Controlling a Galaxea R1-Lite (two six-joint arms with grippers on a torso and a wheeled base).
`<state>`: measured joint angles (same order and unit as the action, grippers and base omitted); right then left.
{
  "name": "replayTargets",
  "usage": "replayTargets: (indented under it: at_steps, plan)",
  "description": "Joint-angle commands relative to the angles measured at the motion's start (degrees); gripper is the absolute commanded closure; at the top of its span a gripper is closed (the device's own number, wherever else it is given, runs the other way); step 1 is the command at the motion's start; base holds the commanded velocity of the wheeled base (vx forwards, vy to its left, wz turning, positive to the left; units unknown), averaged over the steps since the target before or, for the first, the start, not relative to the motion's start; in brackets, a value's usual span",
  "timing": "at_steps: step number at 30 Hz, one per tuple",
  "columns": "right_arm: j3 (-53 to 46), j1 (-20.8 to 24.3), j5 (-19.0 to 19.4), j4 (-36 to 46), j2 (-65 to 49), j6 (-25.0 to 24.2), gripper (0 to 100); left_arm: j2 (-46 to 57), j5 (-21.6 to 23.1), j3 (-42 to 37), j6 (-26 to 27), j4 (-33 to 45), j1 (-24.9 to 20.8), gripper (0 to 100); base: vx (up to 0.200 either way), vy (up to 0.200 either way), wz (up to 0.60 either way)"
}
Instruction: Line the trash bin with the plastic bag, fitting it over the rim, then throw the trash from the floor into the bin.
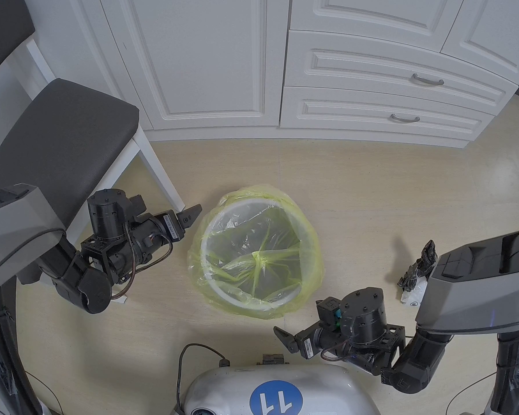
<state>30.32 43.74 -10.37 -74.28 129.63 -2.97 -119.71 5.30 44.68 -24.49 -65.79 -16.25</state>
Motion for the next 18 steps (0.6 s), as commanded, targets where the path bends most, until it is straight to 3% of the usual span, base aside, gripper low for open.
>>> replayTargets:
  at_steps: [1,6,12,18]
  plan:
    - [-3.4,0.0,0.0,0.0,-5.0,2.5,0,1.8,0.0,-2.0,0.0,-0.1,-0.8,0,0.0,0.0,0.0]
    - [-1.8,-0.1,-0.7,-0.1,-9.0,4.6,0,3.0,-0.5,-3.8,0.0,-0.5,-1.8,0,0.0,0.0,0.0]
    - [8.8,-2.3,-1.0,4.0,-9.4,7.3,0,5.8,-0.6,-7.0,-0.1,-1.6,-2.9,0,0.0,0.0,0.0]
    - [23.3,-6.5,-3.6,8.6,0.2,8.0,0,4.7,-2.1,-13.4,0.0,-12.0,-3.5,0,0.0,0.0,0.0]
